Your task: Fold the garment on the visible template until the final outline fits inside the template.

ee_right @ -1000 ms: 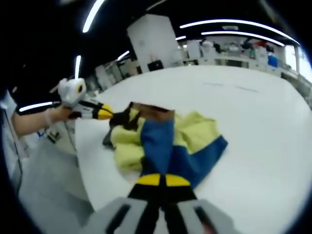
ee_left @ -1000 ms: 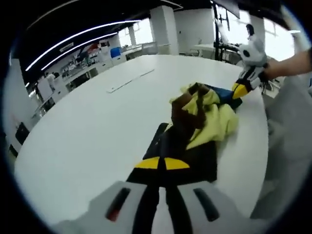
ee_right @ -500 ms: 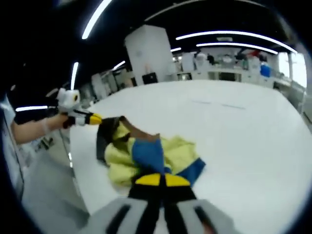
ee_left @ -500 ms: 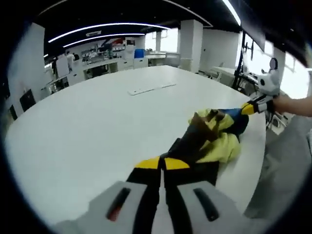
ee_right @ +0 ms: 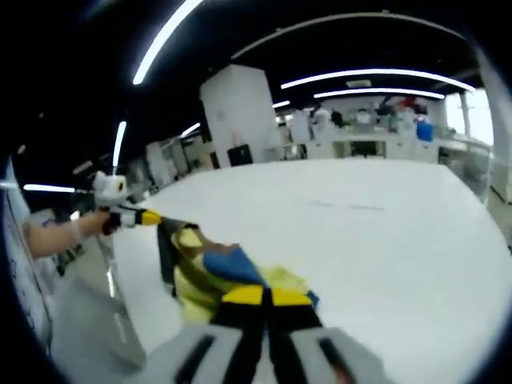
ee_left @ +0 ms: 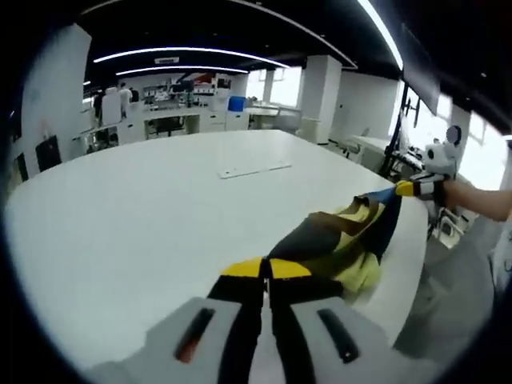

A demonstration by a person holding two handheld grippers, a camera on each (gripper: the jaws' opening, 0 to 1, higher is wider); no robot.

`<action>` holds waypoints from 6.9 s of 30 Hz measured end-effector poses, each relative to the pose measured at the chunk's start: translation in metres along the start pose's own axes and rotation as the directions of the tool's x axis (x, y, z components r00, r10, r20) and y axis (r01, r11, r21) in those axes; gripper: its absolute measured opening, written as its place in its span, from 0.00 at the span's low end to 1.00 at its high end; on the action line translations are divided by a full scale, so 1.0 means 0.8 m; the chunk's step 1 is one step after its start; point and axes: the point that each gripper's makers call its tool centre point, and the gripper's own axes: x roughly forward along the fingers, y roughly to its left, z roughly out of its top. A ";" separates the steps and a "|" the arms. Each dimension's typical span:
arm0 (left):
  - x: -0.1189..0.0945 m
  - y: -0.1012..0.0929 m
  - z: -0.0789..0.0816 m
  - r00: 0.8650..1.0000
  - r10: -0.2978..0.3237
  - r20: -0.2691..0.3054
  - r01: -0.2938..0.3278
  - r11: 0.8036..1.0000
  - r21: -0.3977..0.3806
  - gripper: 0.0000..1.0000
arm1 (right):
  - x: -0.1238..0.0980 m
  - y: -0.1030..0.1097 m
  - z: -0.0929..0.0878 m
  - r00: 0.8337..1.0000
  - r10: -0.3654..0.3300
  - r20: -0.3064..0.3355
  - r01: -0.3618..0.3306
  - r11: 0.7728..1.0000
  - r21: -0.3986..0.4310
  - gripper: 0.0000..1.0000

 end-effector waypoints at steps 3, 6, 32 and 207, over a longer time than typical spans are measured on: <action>-0.004 -0.001 0.015 1.000 -0.001 0.021 0.001 1.000 0.006 0.00 | -0.005 0.001 0.023 0.999 0.007 0.046 -0.008 1.000 0.008 0.00; -0.007 -0.002 0.027 0.999 -0.004 0.038 0.004 1.000 0.012 0.00 | -0.011 0.006 0.045 0.996 0.019 0.091 -0.021 1.000 0.019 0.00; -0.050 -0.005 0.160 0.966 -0.028 0.259 0.010 0.997 0.071 0.00 | -0.047 0.041 0.187 0.948 0.114 0.297 -0.095 0.992 -0.079 0.00; 0.022 0.017 -0.038 0.999 -0.026 0.026 0.025 0.999 0.023 0.89 | 0.009 -0.051 -0.062 0.984 0.012 -0.176 -0.029 0.995 -0.095 0.79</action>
